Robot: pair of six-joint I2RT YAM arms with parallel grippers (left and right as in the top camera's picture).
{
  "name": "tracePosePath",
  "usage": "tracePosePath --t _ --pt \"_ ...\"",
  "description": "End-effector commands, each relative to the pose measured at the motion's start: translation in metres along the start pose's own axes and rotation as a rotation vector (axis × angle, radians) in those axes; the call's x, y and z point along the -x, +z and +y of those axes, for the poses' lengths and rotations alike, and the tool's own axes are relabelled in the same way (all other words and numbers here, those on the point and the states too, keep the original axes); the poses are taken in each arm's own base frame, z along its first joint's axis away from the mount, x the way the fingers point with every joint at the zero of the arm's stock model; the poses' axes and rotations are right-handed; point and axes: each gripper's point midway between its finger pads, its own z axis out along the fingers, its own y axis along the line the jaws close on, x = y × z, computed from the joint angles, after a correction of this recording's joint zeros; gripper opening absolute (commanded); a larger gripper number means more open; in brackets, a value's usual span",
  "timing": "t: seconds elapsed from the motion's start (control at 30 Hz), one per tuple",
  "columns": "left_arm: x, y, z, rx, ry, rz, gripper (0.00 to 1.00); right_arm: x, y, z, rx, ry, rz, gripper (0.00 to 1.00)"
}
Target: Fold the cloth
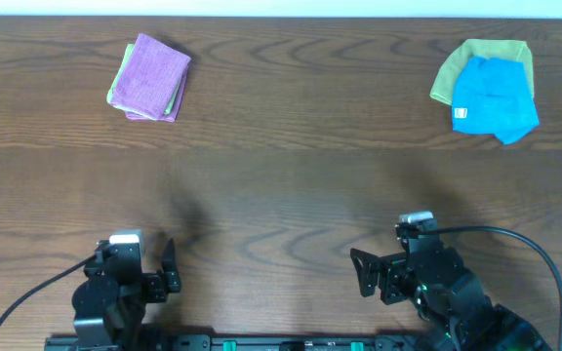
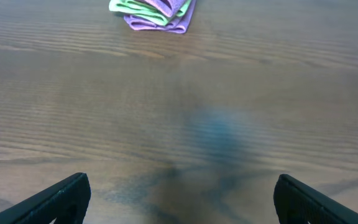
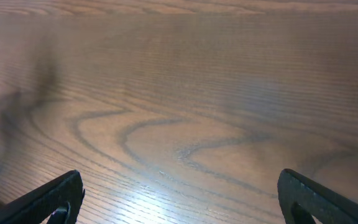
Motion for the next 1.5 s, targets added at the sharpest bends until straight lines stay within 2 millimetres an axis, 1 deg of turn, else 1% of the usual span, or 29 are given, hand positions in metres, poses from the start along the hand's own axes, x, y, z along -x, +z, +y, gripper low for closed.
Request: tracePosePath --t 0.0,0.2,0.47,1.3,1.4,1.47 --pt "-0.002 0.002 0.001 0.006 0.043 -0.005 0.95 0.000 0.000 -0.003 -0.015 0.012 -0.006 0.99" --pt "-0.012 0.007 0.002 0.006 0.070 0.023 0.95 0.000 0.000 -0.003 -0.015 0.012 -0.006 0.99" --pt "-0.018 0.010 0.002 0.006 0.107 0.040 0.95 0.000 0.000 -0.003 -0.015 0.012 -0.006 0.99" --pt "-0.018 0.010 0.002 0.005 0.119 0.040 0.95 0.000 0.000 -0.003 -0.015 0.012 -0.006 0.99" --pt "-0.018 0.010 0.002 0.005 0.119 0.040 0.95 0.000 0.000 -0.004 -0.019 0.014 -0.007 0.99" --pt "-0.018 0.010 0.002 0.005 0.119 0.040 0.95 0.002 0.000 -0.009 -0.040 0.026 -0.016 0.99"
